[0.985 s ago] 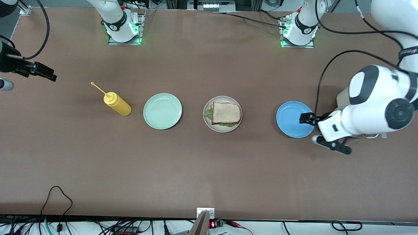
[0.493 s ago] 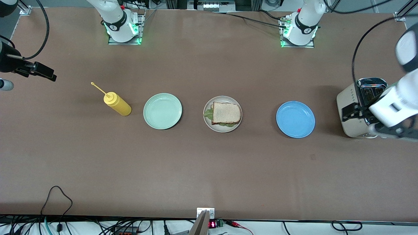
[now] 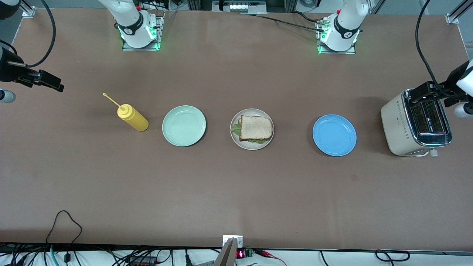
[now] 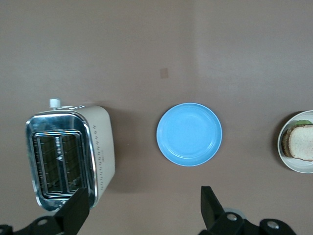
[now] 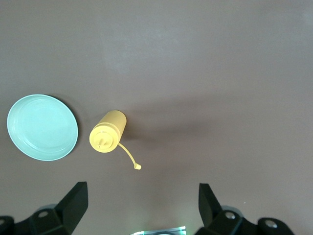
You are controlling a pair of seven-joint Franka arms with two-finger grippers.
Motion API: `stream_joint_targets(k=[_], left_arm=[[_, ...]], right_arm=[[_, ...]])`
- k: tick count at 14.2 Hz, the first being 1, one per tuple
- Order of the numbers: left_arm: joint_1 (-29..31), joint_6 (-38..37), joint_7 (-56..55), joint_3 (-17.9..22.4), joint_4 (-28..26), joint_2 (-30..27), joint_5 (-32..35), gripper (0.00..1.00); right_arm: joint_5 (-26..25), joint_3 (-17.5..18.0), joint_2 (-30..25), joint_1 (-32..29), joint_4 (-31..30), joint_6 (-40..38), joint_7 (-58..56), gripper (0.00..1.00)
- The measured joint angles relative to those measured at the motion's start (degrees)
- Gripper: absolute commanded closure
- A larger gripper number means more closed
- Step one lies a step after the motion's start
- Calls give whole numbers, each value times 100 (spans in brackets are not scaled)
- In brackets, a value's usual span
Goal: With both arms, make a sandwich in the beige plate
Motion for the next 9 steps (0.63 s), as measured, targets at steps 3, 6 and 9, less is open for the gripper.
stream_joint_targets(k=[3,6,9], left_arm=[[16,334,-39,-4,-588,-242,-65,0],[16,375,-69,-10,-996,-567,-76,0],[16,367,-80,-11,-1221,-806,-79,0]], right_arm=[[0,3,0,1,0,-27,0,0],[0,6,0,1,0,-31,0,0],[0,10,0,2,0,-33,0,0]])
